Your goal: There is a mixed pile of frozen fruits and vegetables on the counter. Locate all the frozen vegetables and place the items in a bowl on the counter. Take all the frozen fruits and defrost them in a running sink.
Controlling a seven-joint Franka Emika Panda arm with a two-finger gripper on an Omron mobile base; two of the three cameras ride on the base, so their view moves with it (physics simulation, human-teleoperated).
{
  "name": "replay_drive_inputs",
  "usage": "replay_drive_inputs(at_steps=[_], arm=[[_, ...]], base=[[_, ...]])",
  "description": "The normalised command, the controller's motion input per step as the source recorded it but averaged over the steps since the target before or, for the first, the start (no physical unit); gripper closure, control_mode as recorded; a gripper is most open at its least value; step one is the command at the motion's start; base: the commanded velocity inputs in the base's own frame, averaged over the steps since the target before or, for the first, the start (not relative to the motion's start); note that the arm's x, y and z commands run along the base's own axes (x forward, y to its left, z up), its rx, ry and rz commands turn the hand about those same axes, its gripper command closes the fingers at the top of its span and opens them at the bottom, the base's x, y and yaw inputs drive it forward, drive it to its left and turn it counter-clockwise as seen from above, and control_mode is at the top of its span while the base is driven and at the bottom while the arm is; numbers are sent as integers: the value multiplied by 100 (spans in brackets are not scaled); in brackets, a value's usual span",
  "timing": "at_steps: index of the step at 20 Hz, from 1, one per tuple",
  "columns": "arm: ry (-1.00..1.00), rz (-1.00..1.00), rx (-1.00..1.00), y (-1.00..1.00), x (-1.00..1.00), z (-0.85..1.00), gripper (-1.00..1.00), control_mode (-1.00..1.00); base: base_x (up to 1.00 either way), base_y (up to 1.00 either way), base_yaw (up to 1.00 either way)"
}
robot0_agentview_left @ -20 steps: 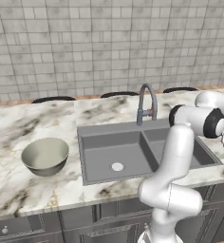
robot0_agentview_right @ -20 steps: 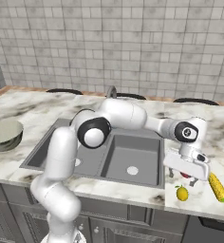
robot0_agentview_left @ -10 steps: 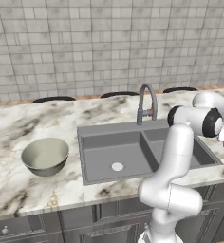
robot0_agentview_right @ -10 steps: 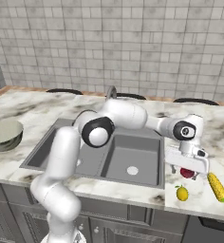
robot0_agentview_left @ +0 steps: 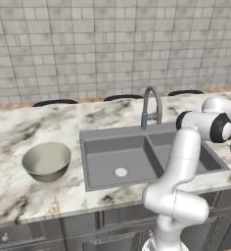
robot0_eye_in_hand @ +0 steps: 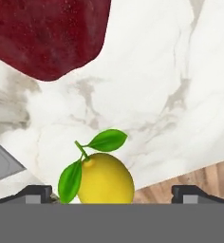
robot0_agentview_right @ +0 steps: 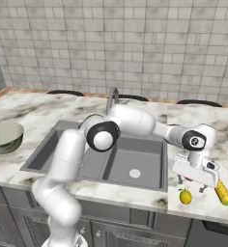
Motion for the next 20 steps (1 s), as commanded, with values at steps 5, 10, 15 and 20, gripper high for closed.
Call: replay_drive_inputs(at_steps=[5, 10, 15, 20], arm=[[0, -7, 2, 12, -36, -16, -100, -100], [0, -5, 1, 15, -18, -15, -100, -100], [-1, 0, 0, 14, 0, -11, -100, -100], [-1, 0, 0, 17, -2, -13, -100, -100]], base=[[0, 0, 0], [0, 0, 0], [0, 0, 0], [0, 0, 0]])
